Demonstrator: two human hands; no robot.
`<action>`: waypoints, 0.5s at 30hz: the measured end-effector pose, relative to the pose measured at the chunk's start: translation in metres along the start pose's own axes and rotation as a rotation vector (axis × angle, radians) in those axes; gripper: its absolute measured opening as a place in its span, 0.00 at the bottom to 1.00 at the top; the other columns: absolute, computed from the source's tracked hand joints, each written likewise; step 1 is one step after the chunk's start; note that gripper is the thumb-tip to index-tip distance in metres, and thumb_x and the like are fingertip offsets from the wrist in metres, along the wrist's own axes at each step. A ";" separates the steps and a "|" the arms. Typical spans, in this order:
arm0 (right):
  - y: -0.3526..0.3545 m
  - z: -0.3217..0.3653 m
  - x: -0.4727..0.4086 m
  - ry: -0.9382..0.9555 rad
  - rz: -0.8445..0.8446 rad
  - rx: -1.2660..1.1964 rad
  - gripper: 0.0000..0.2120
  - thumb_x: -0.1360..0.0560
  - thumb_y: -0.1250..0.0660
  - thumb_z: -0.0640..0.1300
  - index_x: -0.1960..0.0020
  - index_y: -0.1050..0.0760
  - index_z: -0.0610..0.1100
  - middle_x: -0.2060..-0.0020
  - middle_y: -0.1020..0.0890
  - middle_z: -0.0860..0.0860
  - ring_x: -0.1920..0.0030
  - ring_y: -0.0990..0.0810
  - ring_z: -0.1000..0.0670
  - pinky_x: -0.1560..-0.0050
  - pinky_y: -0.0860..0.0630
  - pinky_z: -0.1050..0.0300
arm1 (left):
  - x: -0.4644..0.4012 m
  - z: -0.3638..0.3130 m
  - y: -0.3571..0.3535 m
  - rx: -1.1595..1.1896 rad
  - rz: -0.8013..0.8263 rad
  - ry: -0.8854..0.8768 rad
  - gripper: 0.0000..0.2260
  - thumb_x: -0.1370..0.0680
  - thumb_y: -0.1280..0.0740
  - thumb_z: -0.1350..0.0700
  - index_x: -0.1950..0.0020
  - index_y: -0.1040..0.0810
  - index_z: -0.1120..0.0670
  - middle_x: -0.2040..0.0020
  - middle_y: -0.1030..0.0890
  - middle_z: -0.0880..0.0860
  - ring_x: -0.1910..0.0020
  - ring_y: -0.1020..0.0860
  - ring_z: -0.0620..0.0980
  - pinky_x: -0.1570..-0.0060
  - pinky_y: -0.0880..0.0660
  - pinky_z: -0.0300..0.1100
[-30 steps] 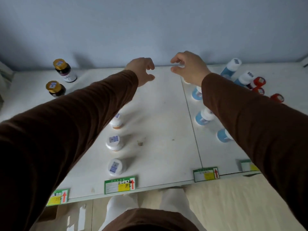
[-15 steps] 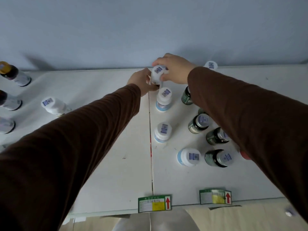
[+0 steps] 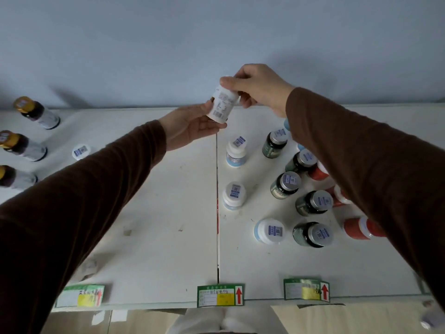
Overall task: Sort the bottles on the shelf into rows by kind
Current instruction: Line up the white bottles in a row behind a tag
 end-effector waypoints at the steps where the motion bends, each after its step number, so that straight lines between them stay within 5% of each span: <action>1: -0.002 0.005 0.003 -0.005 0.001 -0.018 0.21 0.30 0.26 0.60 0.52 0.26 0.43 0.64 0.21 0.49 0.69 0.25 0.52 0.67 0.23 0.59 | 0.007 -0.004 -0.002 0.053 0.027 0.007 0.21 0.19 0.39 0.49 0.30 0.29 0.58 0.40 0.21 0.58 0.41 0.20 0.54 0.41 0.23 0.44; 6: -0.015 0.027 0.014 0.045 0.067 -0.060 0.15 0.27 0.27 0.56 0.52 0.22 0.44 0.60 0.20 0.50 0.64 0.24 0.53 0.64 0.23 0.61 | 0.040 -0.015 -0.004 0.054 0.004 -0.047 0.17 0.19 0.38 0.55 0.32 0.27 0.60 0.40 0.20 0.58 0.39 0.21 0.56 0.38 0.25 0.45; 10: -0.032 0.036 0.021 0.131 0.142 -0.110 0.14 0.22 0.31 0.44 0.37 0.22 0.44 0.48 0.20 0.49 0.51 0.21 0.53 0.48 0.20 0.59 | 0.059 -0.026 0.005 -0.229 -0.186 -0.153 0.13 0.26 0.30 0.61 0.42 0.22 0.55 0.48 0.18 0.49 0.46 0.20 0.46 0.39 0.26 0.41; 15: -0.060 0.053 0.028 0.181 0.141 -0.129 0.18 0.23 0.31 0.38 0.33 0.25 0.41 0.44 0.23 0.46 0.45 0.22 0.53 0.43 0.20 0.60 | 0.085 -0.039 0.022 -0.562 -0.472 -0.238 0.21 0.34 0.22 0.58 0.42 0.23 0.55 0.50 0.18 0.51 0.52 0.20 0.47 0.46 0.23 0.42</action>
Point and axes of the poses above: each hand's wrist, its own x-axis away from the middle knuckle, its own y-axis out of the back of the hand, z = x × y, the point moved 4 cm from there along -x, towards the middle knuckle
